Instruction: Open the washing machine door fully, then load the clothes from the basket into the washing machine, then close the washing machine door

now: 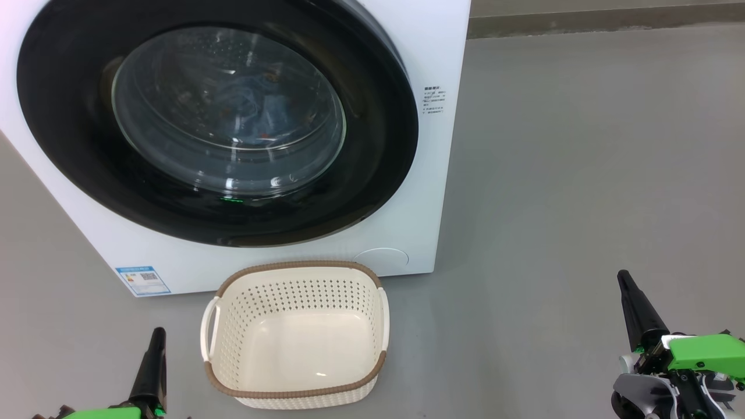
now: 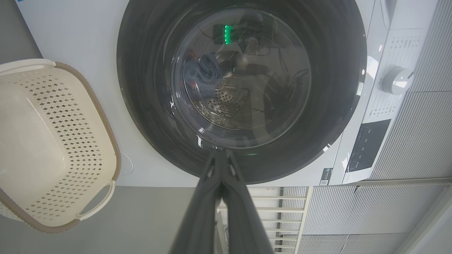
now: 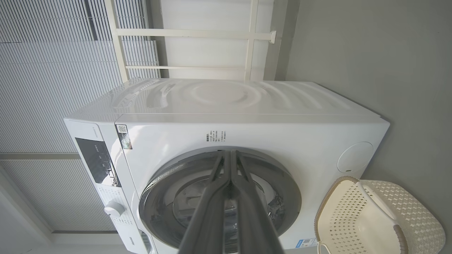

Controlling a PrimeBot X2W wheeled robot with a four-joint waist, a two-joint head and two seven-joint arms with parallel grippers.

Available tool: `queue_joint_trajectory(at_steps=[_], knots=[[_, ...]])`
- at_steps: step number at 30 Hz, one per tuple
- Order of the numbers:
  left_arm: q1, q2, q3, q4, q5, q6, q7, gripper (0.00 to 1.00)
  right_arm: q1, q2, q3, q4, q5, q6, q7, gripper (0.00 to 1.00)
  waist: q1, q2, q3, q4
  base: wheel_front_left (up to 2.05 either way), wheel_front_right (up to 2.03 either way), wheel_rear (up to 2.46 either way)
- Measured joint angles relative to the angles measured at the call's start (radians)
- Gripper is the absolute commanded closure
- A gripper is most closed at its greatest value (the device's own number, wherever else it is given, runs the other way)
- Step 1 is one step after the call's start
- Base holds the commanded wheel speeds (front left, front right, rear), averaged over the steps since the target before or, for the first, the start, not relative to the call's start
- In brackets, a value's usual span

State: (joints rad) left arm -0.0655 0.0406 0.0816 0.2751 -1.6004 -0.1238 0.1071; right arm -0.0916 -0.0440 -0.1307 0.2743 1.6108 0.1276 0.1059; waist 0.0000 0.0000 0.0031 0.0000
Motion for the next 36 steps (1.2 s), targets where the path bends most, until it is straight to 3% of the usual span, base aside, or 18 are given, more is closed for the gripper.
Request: queue_joint_trajectory(at_steps=[36], knots=[[0.000, 0.000, 0.000, 0.000, 0.000, 0.000, 0.000, 1.00, 0.000, 0.000, -0.001, 0.000, 0.000, 0.000, 0.003, 1.00, 0.0000, 0.0000, 0.000, 0.000, 0.00, 0.00, 0.00]])
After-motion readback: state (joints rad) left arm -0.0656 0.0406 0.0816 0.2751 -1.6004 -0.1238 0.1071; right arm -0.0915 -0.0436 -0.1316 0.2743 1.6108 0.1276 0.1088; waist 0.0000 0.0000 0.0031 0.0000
